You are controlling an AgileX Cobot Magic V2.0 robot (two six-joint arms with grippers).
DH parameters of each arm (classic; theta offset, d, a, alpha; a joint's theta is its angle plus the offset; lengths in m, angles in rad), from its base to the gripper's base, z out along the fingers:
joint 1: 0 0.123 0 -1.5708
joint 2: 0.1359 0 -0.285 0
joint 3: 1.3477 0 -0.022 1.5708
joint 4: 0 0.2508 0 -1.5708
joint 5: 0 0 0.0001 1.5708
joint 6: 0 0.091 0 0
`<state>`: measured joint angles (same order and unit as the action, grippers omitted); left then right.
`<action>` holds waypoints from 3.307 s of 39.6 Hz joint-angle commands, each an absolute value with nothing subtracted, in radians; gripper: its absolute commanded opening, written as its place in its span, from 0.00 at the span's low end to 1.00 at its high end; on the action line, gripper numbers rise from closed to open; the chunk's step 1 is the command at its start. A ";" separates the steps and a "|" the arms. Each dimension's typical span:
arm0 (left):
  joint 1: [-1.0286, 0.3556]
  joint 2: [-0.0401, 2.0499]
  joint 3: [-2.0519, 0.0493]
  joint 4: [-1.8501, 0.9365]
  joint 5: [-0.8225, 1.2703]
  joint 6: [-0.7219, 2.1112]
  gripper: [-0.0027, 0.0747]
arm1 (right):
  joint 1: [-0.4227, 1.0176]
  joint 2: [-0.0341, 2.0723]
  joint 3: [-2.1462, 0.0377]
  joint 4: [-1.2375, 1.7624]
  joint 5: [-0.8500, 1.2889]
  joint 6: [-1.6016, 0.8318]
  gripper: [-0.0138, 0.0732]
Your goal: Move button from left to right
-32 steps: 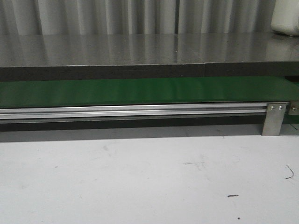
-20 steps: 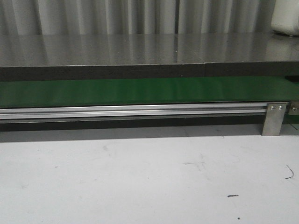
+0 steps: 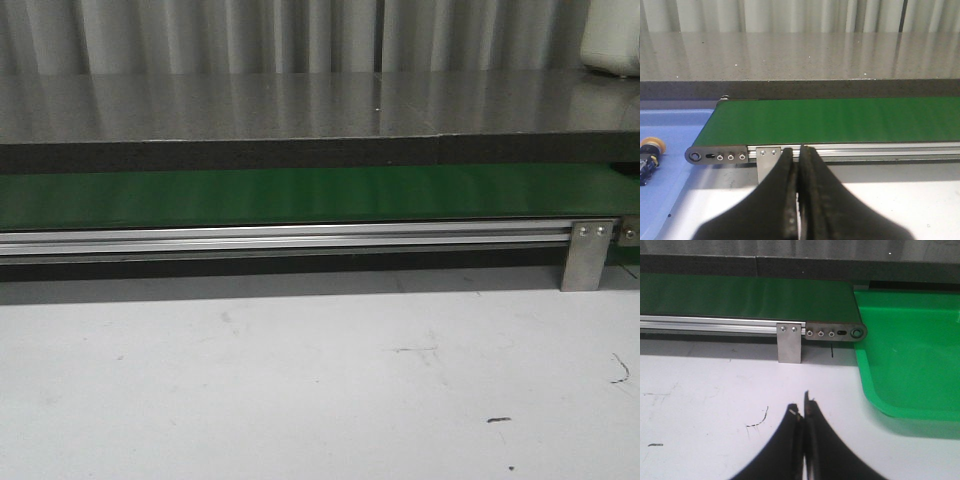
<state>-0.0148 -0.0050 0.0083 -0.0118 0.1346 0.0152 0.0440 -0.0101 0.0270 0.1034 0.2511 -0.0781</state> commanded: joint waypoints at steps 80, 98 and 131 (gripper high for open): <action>0.039 0.798 -0.819 -0.008 0.404 0.008 0.86 | 0.036 0.426 -0.579 0.107 0.330 -0.068 0.90; 0.339 1.305 -1.172 0.095 0.622 0.008 0.86 | 0.036 0.426 -0.579 0.107 0.331 -0.068 0.90; 0.517 1.956 -1.527 0.113 0.694 0.108 0.86 | 0.036 0.426 -0.579 0.107 0.333 -0.068 0.90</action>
